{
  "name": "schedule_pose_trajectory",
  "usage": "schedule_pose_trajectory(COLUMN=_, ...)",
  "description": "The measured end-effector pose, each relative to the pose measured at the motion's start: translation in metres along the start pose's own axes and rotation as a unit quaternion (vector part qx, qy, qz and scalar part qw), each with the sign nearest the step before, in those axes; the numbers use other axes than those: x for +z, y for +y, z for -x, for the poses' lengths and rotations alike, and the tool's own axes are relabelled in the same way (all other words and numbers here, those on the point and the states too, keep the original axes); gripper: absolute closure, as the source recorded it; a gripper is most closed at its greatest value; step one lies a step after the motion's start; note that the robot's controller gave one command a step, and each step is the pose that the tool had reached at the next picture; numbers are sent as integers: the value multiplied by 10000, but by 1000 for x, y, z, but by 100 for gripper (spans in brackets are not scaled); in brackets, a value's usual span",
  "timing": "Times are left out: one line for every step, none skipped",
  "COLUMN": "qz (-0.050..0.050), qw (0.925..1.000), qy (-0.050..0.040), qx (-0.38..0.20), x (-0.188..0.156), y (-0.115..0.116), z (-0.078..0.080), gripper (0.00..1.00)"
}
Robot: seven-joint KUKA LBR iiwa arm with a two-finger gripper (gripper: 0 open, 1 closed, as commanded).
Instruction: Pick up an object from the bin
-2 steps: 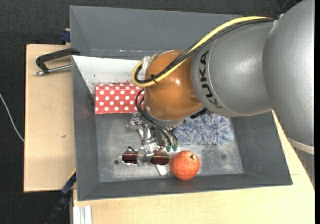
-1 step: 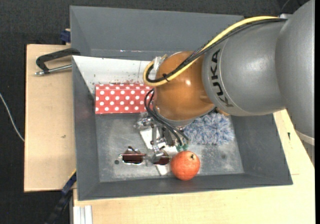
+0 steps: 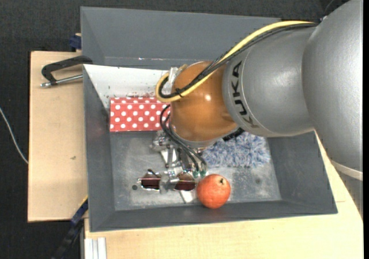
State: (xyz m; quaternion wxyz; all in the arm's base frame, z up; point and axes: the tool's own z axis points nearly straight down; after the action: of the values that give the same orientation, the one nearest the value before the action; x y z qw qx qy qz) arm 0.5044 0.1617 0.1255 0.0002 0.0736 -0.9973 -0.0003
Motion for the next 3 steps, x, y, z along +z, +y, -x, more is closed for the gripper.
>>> schedule_pose_trajectory(qz=13, qw=9977, qy=-26, qx=-683, x=57, y=7, z=-1, gripper=0)
schedule_pose_trajectory(qz=18, qw=10000, qy=-43, qx=-76, x=52, y=0, z=-3, gripper=100)
schedule_pose_trajectory(qz=18, qw=10000, qy=-43, qx=-73, x=52, y=0, z=-3, gripper=100)
